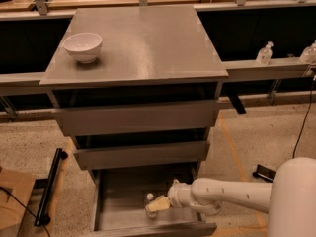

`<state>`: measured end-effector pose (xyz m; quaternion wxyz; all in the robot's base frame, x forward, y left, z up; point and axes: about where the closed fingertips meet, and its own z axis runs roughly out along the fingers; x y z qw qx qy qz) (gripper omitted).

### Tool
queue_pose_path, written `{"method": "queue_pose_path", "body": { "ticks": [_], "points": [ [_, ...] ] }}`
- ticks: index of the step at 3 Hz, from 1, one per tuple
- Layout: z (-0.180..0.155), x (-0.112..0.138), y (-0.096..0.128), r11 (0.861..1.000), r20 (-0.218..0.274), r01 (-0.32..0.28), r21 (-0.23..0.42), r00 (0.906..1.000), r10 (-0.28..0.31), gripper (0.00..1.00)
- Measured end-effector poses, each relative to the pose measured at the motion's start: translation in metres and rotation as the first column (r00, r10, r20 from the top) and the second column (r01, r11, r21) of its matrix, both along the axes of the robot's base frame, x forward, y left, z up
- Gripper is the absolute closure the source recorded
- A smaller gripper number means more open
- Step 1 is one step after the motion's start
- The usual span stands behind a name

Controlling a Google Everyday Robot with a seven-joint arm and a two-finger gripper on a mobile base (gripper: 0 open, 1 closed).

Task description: Pick water bottle from bottom drawer and place on counter

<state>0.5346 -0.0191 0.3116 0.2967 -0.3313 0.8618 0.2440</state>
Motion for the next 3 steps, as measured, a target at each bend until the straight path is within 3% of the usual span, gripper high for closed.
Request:
{"method": "queue_pose_path", "body": {
  "ticks": [2,3],
  "points": [
    [-0.067,-0.002,0.025,0.989,-0.055,0.099,0.114,0.9942,-0.093,0.00],
    [-0.092,0.005,0.042,0.970,-0.095,0.146,0.195,0.9869,-0.130,0.00]
  ]
}}
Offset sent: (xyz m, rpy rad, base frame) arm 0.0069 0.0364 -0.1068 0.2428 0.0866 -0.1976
